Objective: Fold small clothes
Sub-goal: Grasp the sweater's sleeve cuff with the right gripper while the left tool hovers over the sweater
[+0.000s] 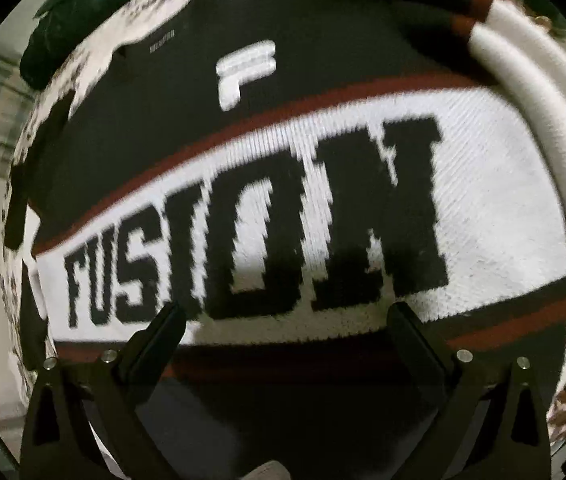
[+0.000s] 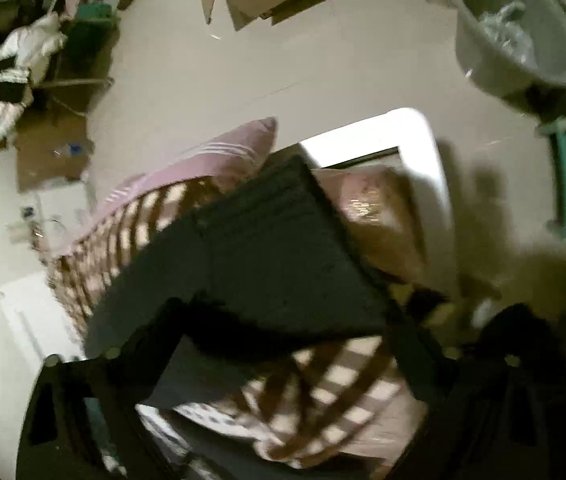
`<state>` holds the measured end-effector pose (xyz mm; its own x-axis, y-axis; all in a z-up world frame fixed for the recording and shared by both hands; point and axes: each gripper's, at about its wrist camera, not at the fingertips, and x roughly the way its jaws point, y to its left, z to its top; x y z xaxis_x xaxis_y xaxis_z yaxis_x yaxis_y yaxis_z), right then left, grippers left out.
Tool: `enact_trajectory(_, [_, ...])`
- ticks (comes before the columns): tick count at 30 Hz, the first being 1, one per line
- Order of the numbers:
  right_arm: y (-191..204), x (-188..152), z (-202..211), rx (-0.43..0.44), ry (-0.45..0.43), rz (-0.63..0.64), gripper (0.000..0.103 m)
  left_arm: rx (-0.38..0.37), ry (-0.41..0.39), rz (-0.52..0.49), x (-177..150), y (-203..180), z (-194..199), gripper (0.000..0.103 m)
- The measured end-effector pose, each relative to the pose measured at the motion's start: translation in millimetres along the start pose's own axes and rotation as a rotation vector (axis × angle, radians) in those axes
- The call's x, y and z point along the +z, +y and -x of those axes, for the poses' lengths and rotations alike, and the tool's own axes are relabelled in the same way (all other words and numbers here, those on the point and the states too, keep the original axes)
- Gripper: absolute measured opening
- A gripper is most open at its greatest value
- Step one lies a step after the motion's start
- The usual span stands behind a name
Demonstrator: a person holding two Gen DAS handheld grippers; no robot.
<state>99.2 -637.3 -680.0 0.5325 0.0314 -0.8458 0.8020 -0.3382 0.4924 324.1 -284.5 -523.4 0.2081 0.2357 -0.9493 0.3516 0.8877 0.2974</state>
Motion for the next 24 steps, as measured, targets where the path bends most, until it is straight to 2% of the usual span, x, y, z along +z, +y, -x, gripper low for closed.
enact_trajectory(3, [-10, -8, 6, 0.083, 0.03, -0.059, 0.095, 0.013, 0.016, 0.031, -1, -3, -5, 0.103])
enact_trajectory(7, [-18, -21, 1, 0.119, 0.07, -0.074, 0.095, 0.011, 0.026, 0.057, -4, -5, -10, 0.103])
enact_trajectory(10, [-20, -12, -16, 0.165, 0.048, -0.089, 0.093, -0.001, 0.046, 0.078, -4, -5, -16, 0.103])
enact_trajectory(12, [-16, -8, -17, 0.197, 0.018, -0.095, 0.085, -0.01, 0.057, 0.089, -3, -6, -20, 0.103])
enact_trajectory(14, [-11, 0, -17, 0.219, -0.02, -0.089, 0.073, -0.019, 0.063, 0.09, -1, -5, -26, 0.103])
enact_trajectory(15, [-9, 3, -17, 0.245, -0.034, -0.096, 0.07, -0.028, 0.067, 0.096, 0, -4, -28, 0.103])
enact_trajectory(18, [-4, 8, -35, 0.276, 0.001, -0.104, 0.071, -0.067, 0.081, 0.123, 2, -8, -32, 0.103])
enact_trajectory(21, [4, 11, -44, 0.271, 0.001, -0.085, 0.076, -0.113, 0.078, 0.142, 5, -2, -37, 0.103])
enact_trajectory(22, [7, 12, -46, 0.271, 0.002, -0.081, 0.074, -0.125, 0.077, 0.148, 7, 3, -40, 0.103])
enact_trajectory(24, [14, 15, -43, 0.242, -0.022, -0.072, 0.048, -0.147, 0.081, 0.151, 7, 7, -43, 0.103])
